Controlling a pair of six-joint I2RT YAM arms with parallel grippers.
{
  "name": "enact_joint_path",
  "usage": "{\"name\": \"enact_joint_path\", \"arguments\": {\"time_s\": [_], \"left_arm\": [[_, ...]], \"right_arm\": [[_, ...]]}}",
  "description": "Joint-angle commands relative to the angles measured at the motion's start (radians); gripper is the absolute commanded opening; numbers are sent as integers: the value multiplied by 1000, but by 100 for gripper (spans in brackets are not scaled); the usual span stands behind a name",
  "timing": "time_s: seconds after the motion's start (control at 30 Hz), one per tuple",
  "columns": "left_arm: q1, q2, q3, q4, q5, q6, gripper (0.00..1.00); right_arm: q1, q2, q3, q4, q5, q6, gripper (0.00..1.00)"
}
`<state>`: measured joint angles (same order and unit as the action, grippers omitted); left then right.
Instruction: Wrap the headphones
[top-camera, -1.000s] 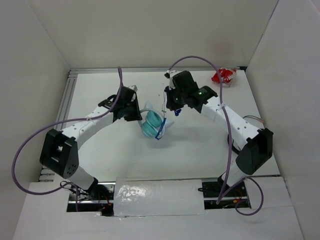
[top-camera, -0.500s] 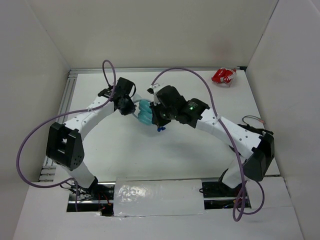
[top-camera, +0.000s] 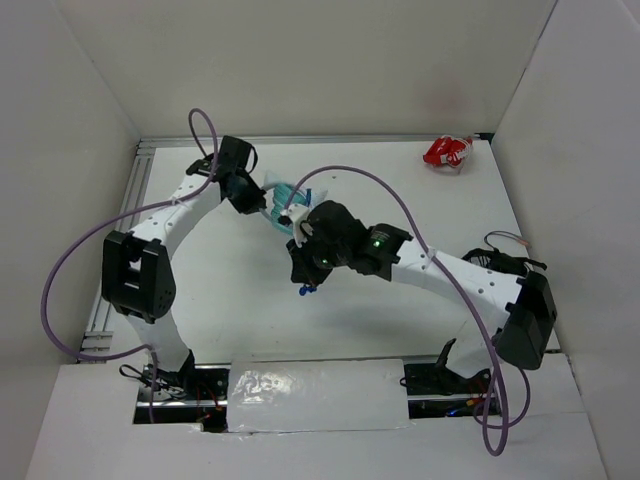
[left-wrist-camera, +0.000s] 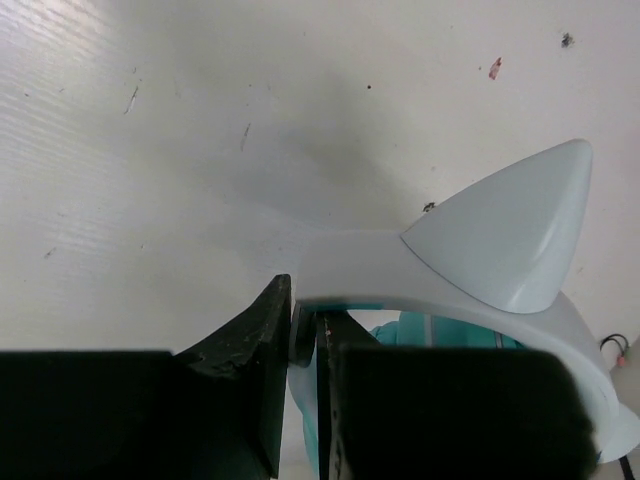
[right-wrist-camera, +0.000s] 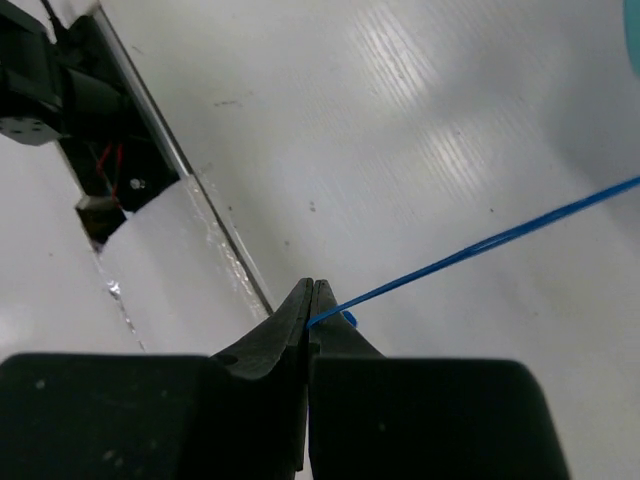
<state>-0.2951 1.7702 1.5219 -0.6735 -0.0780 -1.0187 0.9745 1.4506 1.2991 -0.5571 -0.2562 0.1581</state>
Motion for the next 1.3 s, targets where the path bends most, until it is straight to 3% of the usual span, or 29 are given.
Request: {"name": "enact_joint_path", "arguments": {"time_s": [0.0,0.27,0.4,0.57,0.73,1.0,1.1,1.27], "left_arm": [[68,-32,76,115,58,-24,0],[126,-178,-14,262,247,5,0],[148,-256,-86,394,365,12,0],[148,-301,-138,460,484,-17,0],[155,-348,-201,561,592,-21,0],[155,-419,-291,664,784,2,0],[155,-437,-302,707,802,15,0],[155,-420,-250,643,741,20,0]], "right_arm": [[18,-96,-129,135,14,0,0],[-25,-200,-472,532,169,98,0],[-101,-182,-537,666,111,153,0],[-215,-151,-604,841,-109,192,0],[-266,-176,-681,988,-149,210,0],[-336,-219,-693,1054,-348,186,5],[-370,-213,-681,1031,-476,155,10],[-356,-225,-672,962,-491,86,20]]}}
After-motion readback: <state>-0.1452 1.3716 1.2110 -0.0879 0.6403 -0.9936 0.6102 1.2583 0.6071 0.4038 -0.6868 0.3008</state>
